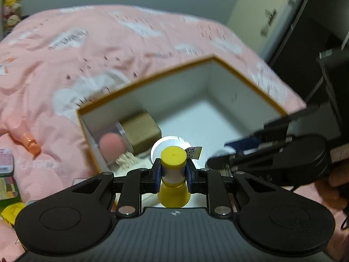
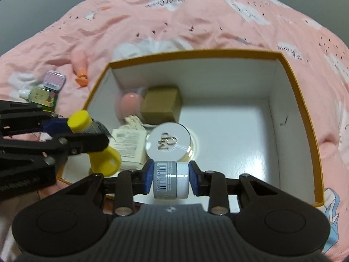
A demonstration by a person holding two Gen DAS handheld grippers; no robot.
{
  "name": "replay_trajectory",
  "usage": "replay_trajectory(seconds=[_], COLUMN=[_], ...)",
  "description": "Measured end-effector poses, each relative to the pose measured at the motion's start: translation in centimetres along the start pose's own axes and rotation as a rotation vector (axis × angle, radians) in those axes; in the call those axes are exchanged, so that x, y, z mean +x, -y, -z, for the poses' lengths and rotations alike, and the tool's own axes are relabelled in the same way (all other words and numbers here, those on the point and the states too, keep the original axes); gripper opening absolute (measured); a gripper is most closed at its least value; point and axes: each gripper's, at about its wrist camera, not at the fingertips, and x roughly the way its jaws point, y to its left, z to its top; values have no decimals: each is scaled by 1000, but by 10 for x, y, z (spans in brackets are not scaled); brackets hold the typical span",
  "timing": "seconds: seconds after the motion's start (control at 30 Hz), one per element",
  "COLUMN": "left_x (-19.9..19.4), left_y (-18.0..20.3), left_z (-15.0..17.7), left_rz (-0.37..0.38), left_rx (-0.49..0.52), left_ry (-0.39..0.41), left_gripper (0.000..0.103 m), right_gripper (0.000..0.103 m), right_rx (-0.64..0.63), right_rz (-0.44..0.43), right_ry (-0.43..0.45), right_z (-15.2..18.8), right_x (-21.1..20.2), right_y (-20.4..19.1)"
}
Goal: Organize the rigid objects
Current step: 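Carry the tube with the left tool and the jar with the right tool into the box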
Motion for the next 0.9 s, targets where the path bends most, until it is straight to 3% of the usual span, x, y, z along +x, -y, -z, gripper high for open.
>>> replay_trajectory(seconds=[0.4, 0.7, 0.9], left_x=[31, 30, 10], left_y=[8, 4, -7], left_z=[7, 7, 3], left_rz=[-49, -55, -35], left_rx=[54, 27, -42], left_ry=[-193, -209, -124], left_gripper=[24, 28, 46], right_gripper=[33, 33, 33], right_rx=[-7, -23, -17], right_rz=[0, -6, 0], right_ry=[-53, -69, -76], right_z=[-1, -1, -2], right_x=[18, 21, 23], right_y=[-2, -5, -4])
